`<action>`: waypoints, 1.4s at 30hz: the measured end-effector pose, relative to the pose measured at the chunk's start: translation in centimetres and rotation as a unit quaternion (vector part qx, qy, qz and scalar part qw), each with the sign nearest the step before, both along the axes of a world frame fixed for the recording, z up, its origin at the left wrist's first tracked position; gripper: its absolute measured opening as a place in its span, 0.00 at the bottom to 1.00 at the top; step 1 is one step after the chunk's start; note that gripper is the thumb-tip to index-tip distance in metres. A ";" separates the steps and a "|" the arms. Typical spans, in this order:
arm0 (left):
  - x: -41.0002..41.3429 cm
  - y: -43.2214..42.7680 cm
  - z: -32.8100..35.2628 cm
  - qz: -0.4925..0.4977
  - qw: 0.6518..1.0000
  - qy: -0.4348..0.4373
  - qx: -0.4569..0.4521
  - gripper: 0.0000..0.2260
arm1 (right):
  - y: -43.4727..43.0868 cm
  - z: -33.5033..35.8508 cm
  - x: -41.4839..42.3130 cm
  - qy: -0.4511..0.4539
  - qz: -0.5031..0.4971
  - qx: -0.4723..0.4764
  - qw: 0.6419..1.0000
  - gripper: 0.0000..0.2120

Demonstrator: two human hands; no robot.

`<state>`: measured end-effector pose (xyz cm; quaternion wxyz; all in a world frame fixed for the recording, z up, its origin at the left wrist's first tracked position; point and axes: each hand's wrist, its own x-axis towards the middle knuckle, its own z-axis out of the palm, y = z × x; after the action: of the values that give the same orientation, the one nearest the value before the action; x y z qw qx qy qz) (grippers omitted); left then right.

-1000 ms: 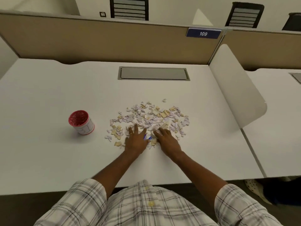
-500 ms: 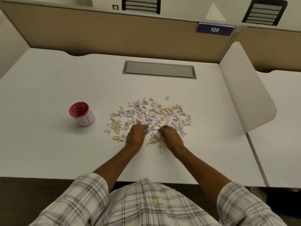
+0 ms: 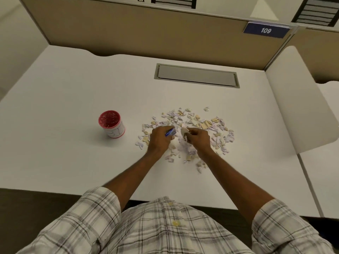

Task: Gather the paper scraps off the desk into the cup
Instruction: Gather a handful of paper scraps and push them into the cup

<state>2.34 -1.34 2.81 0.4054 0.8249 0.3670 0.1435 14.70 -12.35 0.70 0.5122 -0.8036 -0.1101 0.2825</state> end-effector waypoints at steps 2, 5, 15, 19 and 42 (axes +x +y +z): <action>-0.8 1.3 1.0 0.018 0.999 -0.024 -0.021 0.16 | 1.9 0.9 -1.0 0.063 -0.012 0.048 0.997 0.13; -2.3 3.7 2.2 0.047 0.998 -0.040 -0.025 0.17 | 4.9 2.0 -2.8 0.099 0.006 0.084 0.992 0.11; -9.7 12.9 5.4 0.153 0.986 -0.063 0.032 0.19 | 16.4 6.3 -9.4 0.040 0.147 0.093 0.984 0.10; -12.3 14.9 5.2 0.170 0.985 -0.018 0.021 0.18 | 19.9 6.7 -11.2 -0.024 0.197 0.031 0.980 0.11; -13.0 17.5 6.2 0.091 0.992 0.071 -0.046 0.16 | 24.1 9.9 -13.0 -0.034 0.304 -0.137 0.942 0.16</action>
<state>-10.63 16.17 8.98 0.4015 0.7763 0.4747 0.1039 1.71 11.74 10.62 0.2822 -0.8035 -0.3271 0.4096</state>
